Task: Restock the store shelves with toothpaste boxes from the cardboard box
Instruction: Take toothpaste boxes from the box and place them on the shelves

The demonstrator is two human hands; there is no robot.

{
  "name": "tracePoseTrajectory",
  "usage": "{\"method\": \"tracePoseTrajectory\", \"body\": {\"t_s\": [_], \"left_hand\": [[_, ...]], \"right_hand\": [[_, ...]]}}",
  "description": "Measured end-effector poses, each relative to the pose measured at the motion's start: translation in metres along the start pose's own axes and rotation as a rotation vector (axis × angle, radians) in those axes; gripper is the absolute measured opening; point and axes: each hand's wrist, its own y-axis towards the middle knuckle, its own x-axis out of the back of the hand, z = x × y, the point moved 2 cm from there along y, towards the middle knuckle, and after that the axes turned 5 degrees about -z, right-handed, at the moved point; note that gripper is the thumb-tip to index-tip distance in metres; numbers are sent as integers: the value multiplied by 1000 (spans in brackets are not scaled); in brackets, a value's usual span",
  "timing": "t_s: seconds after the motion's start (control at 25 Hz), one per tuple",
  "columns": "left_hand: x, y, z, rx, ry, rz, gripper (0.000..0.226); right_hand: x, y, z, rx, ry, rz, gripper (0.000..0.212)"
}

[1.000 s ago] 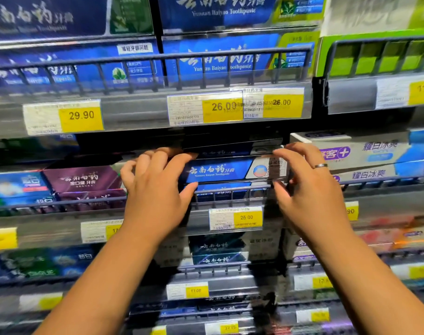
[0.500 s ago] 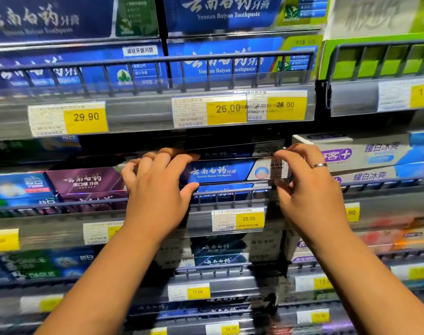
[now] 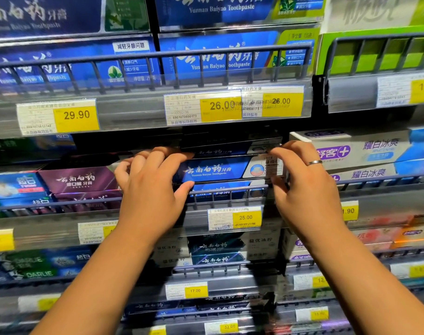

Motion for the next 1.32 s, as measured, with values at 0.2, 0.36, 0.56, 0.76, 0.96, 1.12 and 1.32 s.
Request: {"method": "tracePoseTrajectory", "body": {"t_s": [0.2,0.36,0.56,0.76,0.96,1.12,1.32], "left_hand": [[0,-1,-2,7,3,13,49],[1,-2,-3,9,5,10,50],[5,-2,-4,46,-63,28,52],[20,-8,-41,-13,-351,3,45],[10,-12,-93,-49,-518,59,43],[-3,-14,-131,-27,-505,117,45],[-15,-20,-183,148,-602,153,48]], "right_hand": [[0,1,-1,6,14,-14,45],[-2,0,-1,15,22,-23,46],[3,-4,0,22,28,-23,50],[25,-23,-7,-112,96,-119,46],[59,-42,-48,-214,41,-105,44],[91,-41,-96,-356,45,-137,46],[118,-23,-160,-417,98,-119,52]]}}
